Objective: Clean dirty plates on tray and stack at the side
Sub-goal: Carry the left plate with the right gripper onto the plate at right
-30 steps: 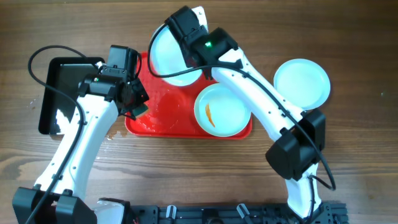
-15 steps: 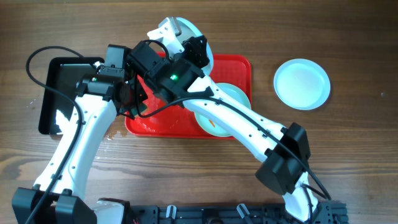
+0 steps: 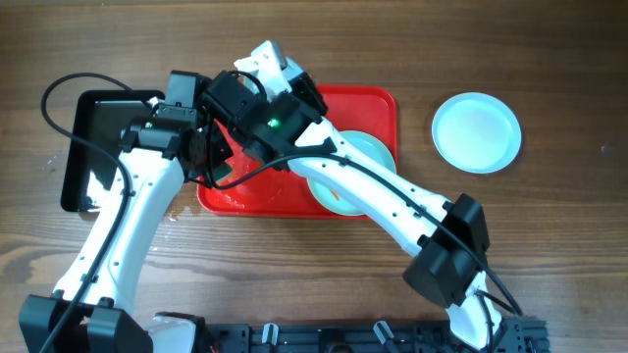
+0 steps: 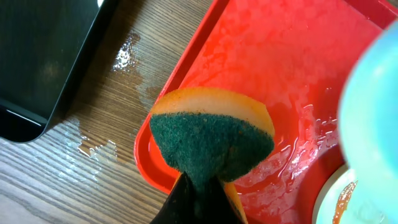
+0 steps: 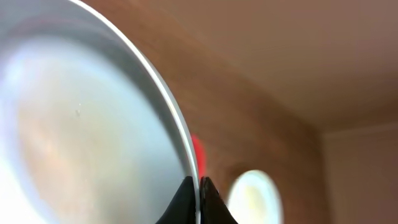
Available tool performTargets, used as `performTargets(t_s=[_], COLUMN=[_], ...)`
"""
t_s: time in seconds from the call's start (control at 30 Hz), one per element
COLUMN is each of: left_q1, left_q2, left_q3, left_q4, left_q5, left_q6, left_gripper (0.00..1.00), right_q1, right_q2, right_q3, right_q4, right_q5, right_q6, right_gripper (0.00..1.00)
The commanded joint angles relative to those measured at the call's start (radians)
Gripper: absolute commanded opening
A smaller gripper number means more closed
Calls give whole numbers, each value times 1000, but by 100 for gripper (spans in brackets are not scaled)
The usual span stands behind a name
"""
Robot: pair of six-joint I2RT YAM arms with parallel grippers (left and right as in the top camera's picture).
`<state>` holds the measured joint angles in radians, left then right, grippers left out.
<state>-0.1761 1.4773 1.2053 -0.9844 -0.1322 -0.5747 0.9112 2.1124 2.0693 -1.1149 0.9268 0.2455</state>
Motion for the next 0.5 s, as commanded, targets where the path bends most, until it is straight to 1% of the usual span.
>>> performTargets(t_s=[0.0,0.03,0.13,0.23,0.27,0.3,0.33,0.4,0.43,0.47], left_q1=[-2,-2,-2,-2,-2,-2,-2,-2,-2,-2], left_q2=[-8,-8,-8,-8,-8,-8,-8,-8,-8,-8], left_q3=[-1,-1,-1,-1,-1,-1,-1,-1,-1,-1], left_q4=[7,8,11,11,11,11,11,11,11,11], left_q5=[10,12,12,12,12,12,12,12,12,12], left_q6=[-10,-10,-10,-10,-10,-10,-10,-10,-10,-10], left_gripper=[4,4,4,4,4,4,4,4,4,4], right_q1=[9,0,-109,-293,-340,-444,-526,-684,-743,-842], right_q2=[-38,-48,-50,-80,-92,-116,-131,-140,-140,-140], right_q3=[14,14,14,14,14,14,14,14,14,3], right_q4=[-31,-39,-47,-84,-92,-118,-151,-217,-249,-298], right_q5=[-91,-127,-360,-731,-826,-973,-1034,-1114,-1135,-1130], right_q6=[161,210,221,237,234,225,221,136,95,63], right_gripper=[4,4,4,4,4,4,4,4,4,4])
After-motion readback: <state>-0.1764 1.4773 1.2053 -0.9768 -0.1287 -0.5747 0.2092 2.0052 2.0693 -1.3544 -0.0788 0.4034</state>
